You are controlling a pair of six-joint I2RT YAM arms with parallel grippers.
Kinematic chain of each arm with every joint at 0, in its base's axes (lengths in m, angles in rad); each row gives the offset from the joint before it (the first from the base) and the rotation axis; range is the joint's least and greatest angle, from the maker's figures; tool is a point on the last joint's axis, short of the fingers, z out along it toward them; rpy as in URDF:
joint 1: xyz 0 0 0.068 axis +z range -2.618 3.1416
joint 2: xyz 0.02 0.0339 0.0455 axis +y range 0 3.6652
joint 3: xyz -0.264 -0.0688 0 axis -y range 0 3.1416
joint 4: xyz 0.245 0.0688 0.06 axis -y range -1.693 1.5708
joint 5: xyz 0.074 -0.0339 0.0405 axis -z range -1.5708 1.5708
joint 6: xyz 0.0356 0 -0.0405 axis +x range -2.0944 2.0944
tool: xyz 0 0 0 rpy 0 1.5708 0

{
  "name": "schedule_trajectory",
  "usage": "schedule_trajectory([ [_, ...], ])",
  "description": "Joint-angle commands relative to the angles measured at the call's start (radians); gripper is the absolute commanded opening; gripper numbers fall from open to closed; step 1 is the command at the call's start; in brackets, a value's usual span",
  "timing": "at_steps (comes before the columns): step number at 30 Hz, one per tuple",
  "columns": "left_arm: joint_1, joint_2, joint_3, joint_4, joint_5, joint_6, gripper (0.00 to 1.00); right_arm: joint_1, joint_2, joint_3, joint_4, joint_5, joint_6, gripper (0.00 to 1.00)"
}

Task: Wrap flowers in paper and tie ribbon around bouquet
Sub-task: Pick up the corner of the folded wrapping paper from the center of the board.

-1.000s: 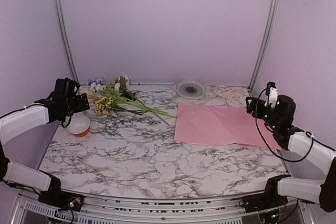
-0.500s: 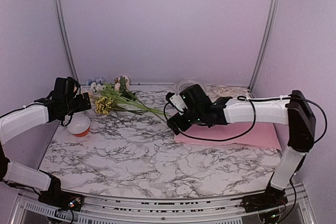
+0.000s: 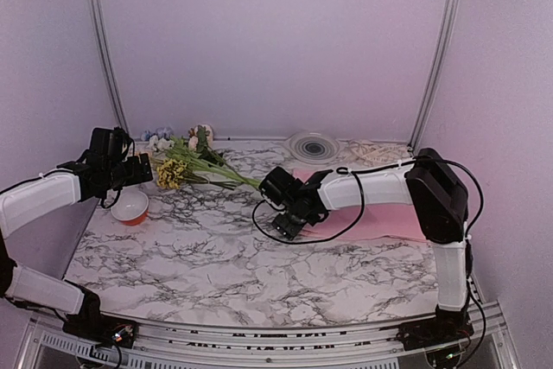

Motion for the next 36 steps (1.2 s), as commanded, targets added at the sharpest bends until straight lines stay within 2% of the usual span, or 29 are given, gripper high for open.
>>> schedule_trajectory([
  [1,0.001,0.009,0.031,0.021,0.015,0.012,0.99,-0.003,0.013,-0.005,-0.044,0.067,0.031,0.74],
  [3,0.000,0.008,0.030,0.021,0.017,0.012,0.99,-0.003,0.015,-0.003,-0.048,0.074,0.038,0.69],
  [5,0.000,0.008,0.031,0.021,0.020,0.012,0.99,-0.003,0.013,-0.002,-0.050,0.077,0.040,0.60],
  [8,0.000,0.008,0.033,0.020,0.026,0.012,0.99,-0.003,0.009,-0.001,-0.053,0.106,0.043,0.37],
  [11,0.000,0.008,0.033,0.020,0.026,0.013,0.99,-0.002,0.003,0.011,-0.067,0.152,0.045,0.05],
  [12,0.000,0.008,0.033,0.020,0.026,0.013,0.99,-0.003,0.000,0.019,-0.078,0.161,0.046,0.00],
  [17,0.000,0.007,0.033,0.020,0.030,0.014,0.99,-0.003,-0.035,0.083,-0.133,0.153,0.036,0.00],
  [25,0.000,0.002,0.036,0.025,0.071,0.022,0.98,0.001,-0.287,0.129,-0.087,-0.176,-0.066,0.00],
  [28,-0.003,-0.017,0.030,0.084,0.256,0.029,0.97,0.001,-0.382,0.149,-0.067,-0.295,-0.081,0.00],
  [32,-0.065,-0.071,-0.025,0.245,0.503,0.009,0.91,0.001,-0.445,0.227,-0.076,-0.363,-0.064,0.00],
  [36,-0.237,-0.113,-0.015,0.310,0.565,0.103,0.95,0.001,-0.439,0.358,-0.102,-0.393,-0.045,0.00],
])
